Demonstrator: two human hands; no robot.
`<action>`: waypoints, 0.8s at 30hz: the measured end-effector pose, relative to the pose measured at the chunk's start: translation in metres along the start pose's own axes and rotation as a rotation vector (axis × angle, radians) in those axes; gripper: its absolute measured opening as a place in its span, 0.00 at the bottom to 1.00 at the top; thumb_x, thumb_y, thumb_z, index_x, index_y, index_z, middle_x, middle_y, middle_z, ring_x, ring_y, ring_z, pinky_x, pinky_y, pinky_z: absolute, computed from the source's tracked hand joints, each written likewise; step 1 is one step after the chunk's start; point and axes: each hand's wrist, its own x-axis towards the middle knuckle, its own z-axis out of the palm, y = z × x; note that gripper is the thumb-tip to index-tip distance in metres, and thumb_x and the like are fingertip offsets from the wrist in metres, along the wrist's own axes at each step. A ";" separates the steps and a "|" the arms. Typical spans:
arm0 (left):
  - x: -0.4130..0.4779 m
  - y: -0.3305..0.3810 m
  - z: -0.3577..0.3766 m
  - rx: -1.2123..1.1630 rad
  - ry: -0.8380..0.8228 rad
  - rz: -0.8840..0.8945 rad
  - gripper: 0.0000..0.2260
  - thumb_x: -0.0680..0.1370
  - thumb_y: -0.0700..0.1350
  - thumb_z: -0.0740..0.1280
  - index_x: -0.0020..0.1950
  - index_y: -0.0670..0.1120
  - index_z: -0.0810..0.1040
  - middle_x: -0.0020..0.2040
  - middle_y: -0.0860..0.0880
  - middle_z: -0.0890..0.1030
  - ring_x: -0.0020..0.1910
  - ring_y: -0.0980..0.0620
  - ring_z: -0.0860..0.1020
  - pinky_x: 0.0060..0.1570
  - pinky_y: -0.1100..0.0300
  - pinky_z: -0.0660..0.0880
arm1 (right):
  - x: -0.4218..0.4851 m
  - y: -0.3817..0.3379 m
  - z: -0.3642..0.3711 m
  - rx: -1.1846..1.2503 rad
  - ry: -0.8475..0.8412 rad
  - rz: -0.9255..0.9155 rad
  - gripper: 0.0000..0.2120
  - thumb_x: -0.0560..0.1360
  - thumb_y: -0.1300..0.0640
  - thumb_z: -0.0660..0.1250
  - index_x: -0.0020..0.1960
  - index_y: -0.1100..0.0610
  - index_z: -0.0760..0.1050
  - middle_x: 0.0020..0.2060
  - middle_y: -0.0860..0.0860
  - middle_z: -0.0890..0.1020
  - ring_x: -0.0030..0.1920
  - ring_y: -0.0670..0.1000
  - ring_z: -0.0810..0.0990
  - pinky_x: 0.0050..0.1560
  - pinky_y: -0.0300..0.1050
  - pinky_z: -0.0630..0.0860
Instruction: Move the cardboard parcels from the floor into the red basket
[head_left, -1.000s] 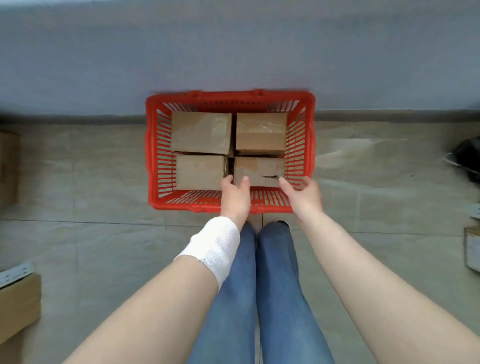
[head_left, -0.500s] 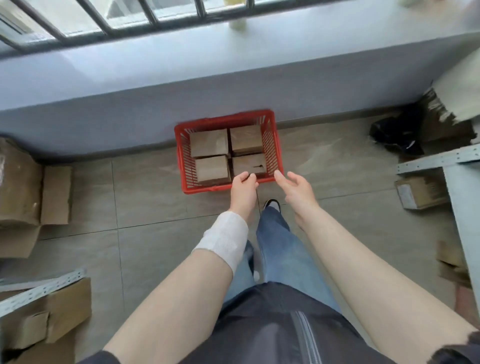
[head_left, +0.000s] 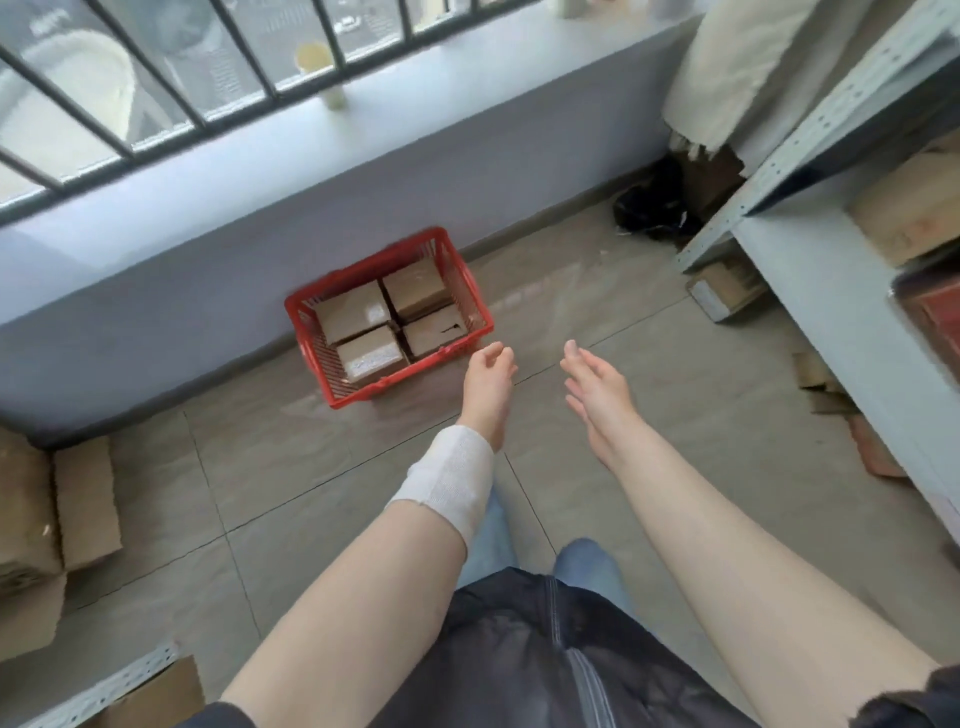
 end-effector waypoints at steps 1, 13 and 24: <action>-0.008 -0.007 0.013 0.016 -0.016 0.009 0.18 0.81 0.44 0.56 0.71 0.43 0.64 0.69 0.46 0.71 0.65 0.49 0.73 0.64 0.56 0.67 | -0.007 0.003 -0.015 0.027 0.019 -0.010 0.31 0.75 0.44 0.62 0.72 0.58 0.60 0.70 0.53 0.69 0.70 0.52 0.67 0.71 0.49 0.63; -0.125 -0.138 0.203 0.360 -0.354 0.010 0.18 0.81 0.43 0.58 0.71 0.42 0.65 0.58 0.48 0.72 0.56 0.51 0.73 0.46 0.61 0.69 | -0.110 0.089 -0.265 0.390 0.351 -0.124 0.28 0.77 0.49 0.61 0.73 0.60 0.60 0.71 0.55 0.68 0.70 0.52 0.68 0.67 0.43 0.65; -0.195 -0.198 0.357 0.575 -0.719 -0.039 0.18 0.81 0.42 0.56 0.71 0.42 0.65 0.59 0.47 0.72 0.58 0.50 0.73 0.55 0.59 0.66 | -0.173 0.125 -0.411 0.515 0.717 -0.129 0.24 0.77 0.49 0.61 0.69 0.61 0.67 0.67 0.57 0.73 0.68 0.56 0.70 0.68 0.48 0.66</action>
